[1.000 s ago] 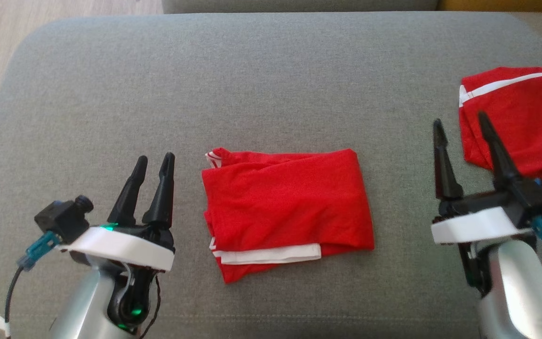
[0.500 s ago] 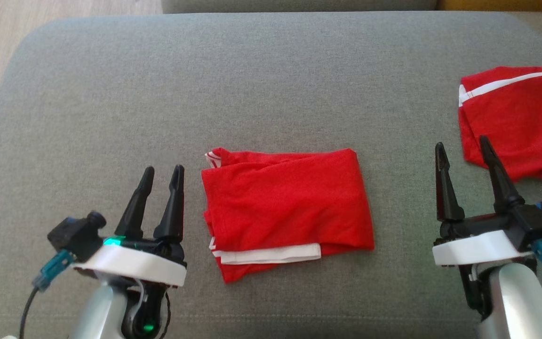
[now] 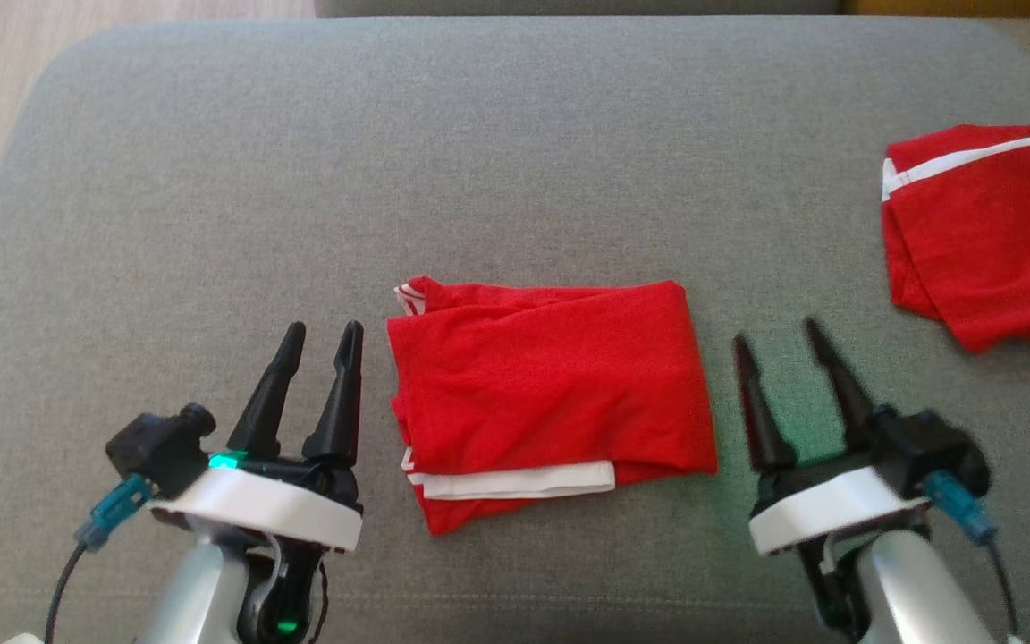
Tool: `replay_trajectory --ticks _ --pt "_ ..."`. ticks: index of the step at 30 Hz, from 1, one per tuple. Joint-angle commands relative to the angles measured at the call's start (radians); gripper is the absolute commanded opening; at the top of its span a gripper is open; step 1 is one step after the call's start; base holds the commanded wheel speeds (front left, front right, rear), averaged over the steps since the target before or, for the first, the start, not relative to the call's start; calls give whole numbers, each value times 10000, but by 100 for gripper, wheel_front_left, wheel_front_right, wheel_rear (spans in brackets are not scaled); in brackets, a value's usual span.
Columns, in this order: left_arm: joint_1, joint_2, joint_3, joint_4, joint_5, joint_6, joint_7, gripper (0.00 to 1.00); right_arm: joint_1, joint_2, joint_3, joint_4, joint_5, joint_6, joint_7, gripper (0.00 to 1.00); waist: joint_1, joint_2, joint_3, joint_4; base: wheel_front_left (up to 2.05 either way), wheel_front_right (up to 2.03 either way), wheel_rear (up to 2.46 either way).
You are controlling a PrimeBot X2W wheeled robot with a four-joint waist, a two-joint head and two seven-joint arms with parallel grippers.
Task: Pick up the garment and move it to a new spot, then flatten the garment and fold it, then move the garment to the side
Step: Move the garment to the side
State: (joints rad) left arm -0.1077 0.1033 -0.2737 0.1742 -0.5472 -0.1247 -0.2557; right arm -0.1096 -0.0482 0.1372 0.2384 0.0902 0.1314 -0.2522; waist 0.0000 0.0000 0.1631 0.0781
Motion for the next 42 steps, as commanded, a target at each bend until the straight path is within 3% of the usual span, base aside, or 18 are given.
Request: replay_trajectory --ticks 1,13,20,21,22,27,34,42 --pt "-467 210 325 -247 -45 -59 -61 100 -76 -21 394 46 123 -7 -22 100 0 0 75 28 0 0 0" --pt "-719 287 173 -156 -322 -59 -61 100 -1064 -21 1610 2529 1833 -7 644 100 0 0 462 473 0 0 0" --pt "-825 362 155 -159 -362 -60 -61 100 -1574 -20 1835 3449 2030 -7 621 100 0 0 571 669 0 0 0" --pt "-829 359 154 -156 -361 -60 -61 100 -1637 -20 1883 3584 2022 -7 675 44 0 0 572 683 0 0 0" --pt "-830 353 154 -150 -358 -60 -61 100 -1700 -20 1923 3685 1960 -7 664 0 0 0 568 691 0 0 0" --pt "-800 322 193 -116 -334 -60 -61 100 -1993 -20 1737 3970 1492 -7 393 0 0 0 506 641 0 0 0" --pt "-785 319 235 -218 -481 -60 -61 100 -2547 -37 945 3713 -285 -7 137 0 0 0 391 283 0 0 0" --pt "-980 492 77 -536 -570 -60 -61 100 -3562 -754 626 2861 -1242 -7 597 0 0 0 605 -350 0 0 0"
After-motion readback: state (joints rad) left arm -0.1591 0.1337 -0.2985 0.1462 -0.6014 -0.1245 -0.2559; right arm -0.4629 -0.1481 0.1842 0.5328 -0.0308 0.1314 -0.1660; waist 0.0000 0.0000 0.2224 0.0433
